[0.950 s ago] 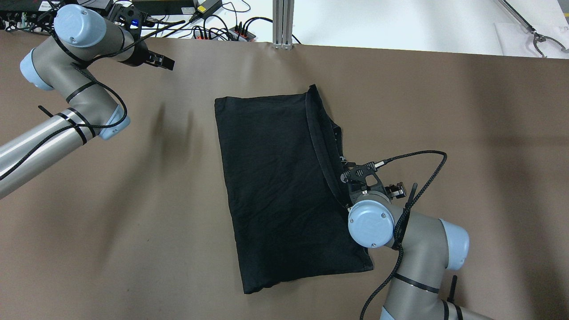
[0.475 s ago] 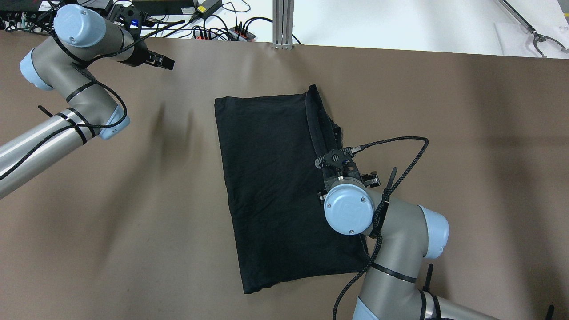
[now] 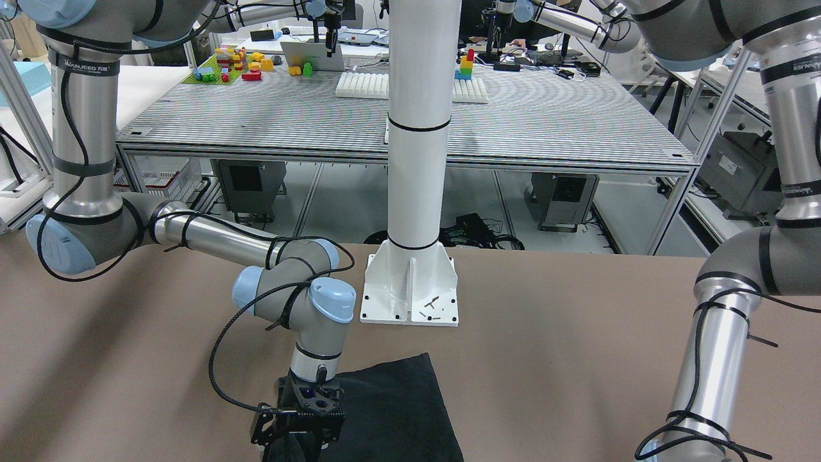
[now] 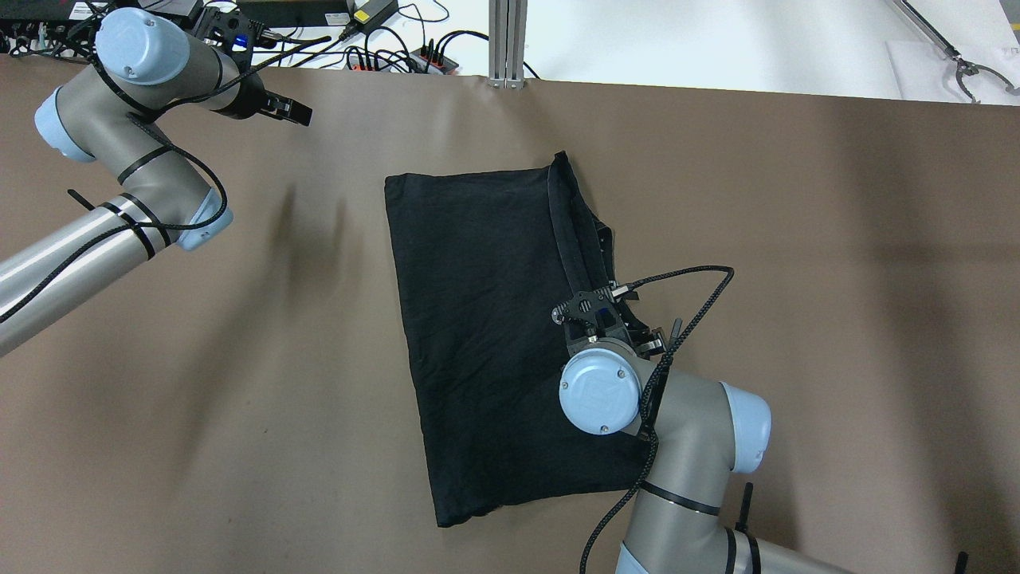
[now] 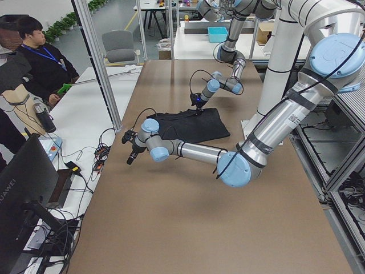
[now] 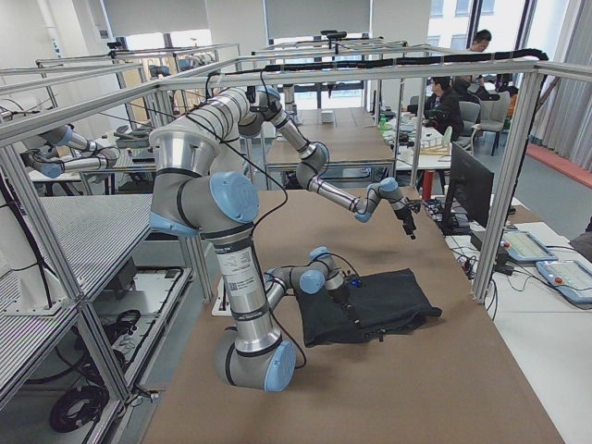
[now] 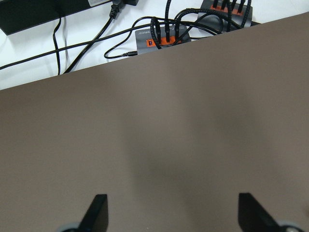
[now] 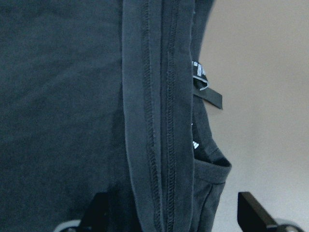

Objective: Fold clothes

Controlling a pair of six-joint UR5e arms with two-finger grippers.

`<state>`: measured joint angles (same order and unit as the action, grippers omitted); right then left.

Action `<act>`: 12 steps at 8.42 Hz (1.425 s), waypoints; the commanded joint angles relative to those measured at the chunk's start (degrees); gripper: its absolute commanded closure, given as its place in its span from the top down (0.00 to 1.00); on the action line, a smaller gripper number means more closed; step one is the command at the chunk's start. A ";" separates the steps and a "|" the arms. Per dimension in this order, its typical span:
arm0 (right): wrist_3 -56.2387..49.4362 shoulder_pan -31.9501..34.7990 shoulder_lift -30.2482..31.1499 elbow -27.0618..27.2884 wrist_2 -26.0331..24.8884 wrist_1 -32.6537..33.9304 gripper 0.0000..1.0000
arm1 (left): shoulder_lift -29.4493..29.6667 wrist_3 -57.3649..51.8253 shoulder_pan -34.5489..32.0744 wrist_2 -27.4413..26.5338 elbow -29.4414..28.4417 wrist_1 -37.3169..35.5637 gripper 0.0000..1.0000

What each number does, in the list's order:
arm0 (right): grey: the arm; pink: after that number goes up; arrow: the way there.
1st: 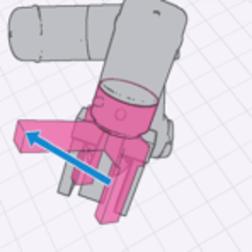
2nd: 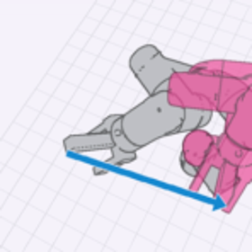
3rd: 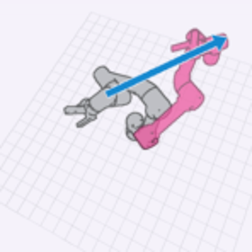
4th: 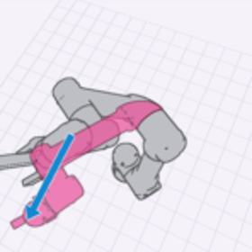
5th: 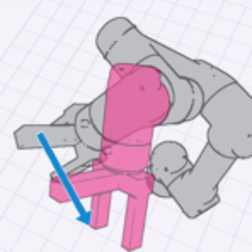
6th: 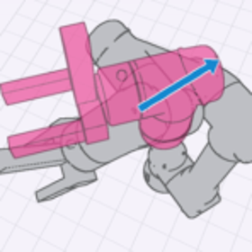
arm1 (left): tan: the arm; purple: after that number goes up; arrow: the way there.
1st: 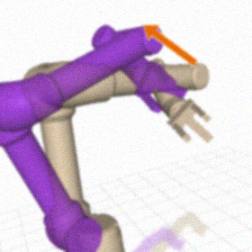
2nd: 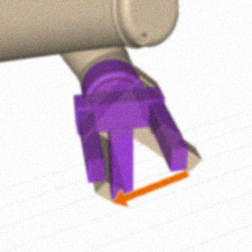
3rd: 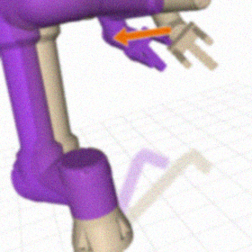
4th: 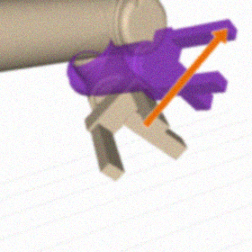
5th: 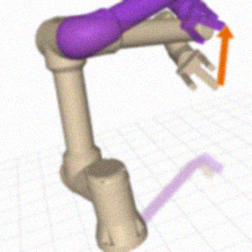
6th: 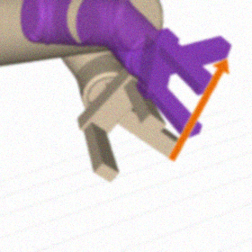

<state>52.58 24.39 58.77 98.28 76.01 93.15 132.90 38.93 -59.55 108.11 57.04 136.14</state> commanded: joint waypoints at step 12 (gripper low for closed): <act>-11.45 13.66 -0.06 -12.14 6.52 -12.82 0.94 | 0.08 -0.09 0.13 0.00 -0.09 0.00 0.95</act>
<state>41.94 36.90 58.34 86.31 81.84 80.94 132.98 38.85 -59.42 108.08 56.94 136.14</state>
